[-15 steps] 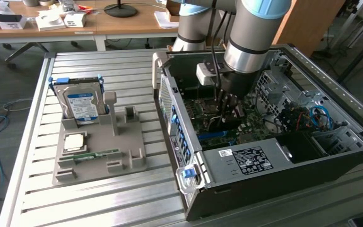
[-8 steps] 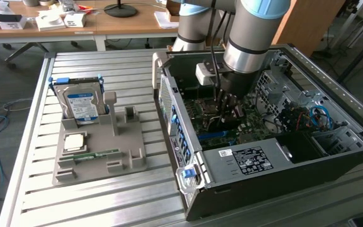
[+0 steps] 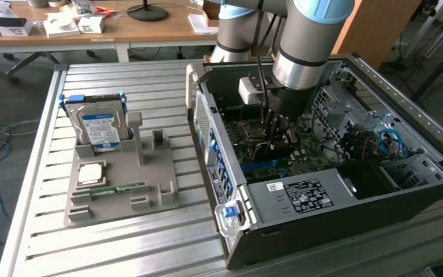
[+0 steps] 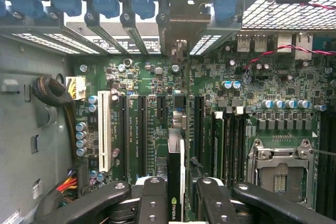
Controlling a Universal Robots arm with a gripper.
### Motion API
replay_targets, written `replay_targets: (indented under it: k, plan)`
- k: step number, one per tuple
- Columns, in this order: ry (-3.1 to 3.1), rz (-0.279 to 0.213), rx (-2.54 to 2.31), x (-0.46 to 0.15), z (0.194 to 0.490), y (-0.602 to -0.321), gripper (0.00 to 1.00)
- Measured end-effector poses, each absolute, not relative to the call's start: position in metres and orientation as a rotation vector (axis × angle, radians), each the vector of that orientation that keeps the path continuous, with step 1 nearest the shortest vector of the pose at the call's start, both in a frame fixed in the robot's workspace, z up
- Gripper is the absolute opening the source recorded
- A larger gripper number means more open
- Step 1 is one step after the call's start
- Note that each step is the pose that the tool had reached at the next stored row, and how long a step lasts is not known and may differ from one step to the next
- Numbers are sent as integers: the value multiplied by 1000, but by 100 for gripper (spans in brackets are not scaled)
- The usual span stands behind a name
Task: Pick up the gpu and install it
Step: 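Insert the gpu into the slot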
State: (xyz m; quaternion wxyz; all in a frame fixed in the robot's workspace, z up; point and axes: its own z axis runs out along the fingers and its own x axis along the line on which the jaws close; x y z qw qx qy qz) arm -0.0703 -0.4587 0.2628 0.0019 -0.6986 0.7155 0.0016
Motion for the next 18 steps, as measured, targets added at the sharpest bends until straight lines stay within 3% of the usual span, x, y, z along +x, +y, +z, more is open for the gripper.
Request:
replay_targets:
  k: [18]
  plan:
    - [2245,5,-2192,-71,263,-459,26]
